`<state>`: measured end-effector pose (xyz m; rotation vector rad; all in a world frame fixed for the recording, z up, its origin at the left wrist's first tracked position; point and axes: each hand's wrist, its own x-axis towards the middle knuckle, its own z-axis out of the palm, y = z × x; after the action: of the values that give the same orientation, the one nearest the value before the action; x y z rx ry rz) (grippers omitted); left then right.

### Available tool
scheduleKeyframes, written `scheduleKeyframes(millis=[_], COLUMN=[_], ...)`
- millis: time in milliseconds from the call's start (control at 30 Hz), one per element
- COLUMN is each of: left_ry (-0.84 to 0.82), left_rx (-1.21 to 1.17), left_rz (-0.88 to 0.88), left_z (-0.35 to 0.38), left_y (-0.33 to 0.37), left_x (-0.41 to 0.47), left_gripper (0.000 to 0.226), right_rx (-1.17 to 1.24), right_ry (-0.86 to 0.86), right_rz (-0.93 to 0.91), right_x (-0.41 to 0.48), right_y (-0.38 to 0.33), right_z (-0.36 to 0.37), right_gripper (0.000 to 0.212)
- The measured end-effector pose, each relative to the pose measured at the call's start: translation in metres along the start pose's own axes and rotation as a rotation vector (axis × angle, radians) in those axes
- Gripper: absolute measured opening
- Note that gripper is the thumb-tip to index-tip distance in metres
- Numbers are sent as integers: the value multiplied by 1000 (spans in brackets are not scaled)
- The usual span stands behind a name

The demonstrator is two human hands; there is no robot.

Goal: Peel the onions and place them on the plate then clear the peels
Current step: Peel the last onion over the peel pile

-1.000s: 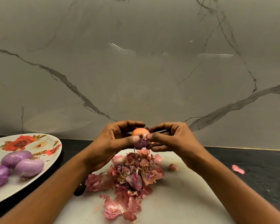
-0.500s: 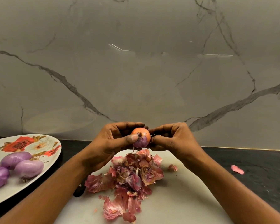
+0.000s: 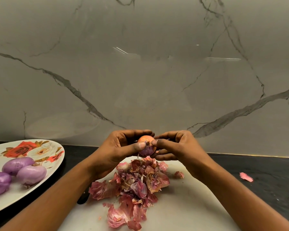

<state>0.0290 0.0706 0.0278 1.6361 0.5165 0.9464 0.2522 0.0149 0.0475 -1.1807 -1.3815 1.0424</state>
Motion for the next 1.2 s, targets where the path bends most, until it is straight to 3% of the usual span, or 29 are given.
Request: scheduleKeyframes(millis=[267, 900, 1200], left_ry=[8, -12, 18], left_rx=[-55, 18, -129], left_rz=[20, 35, 39], left_z=[0, -1, 0], left_y=[2, -1, 3], left_x=[0, 1, 1], left_gripper=[46, 48, 46], right_rx=[-9, 28, 6], right_ry=[32, 8, 30], right_rz=[-92, -91, -149], right_x=[-4, -2, -1], right_y=[1, 3, 2], right_z=[4, 2, 0], right_gripper=[19, 18, 22])
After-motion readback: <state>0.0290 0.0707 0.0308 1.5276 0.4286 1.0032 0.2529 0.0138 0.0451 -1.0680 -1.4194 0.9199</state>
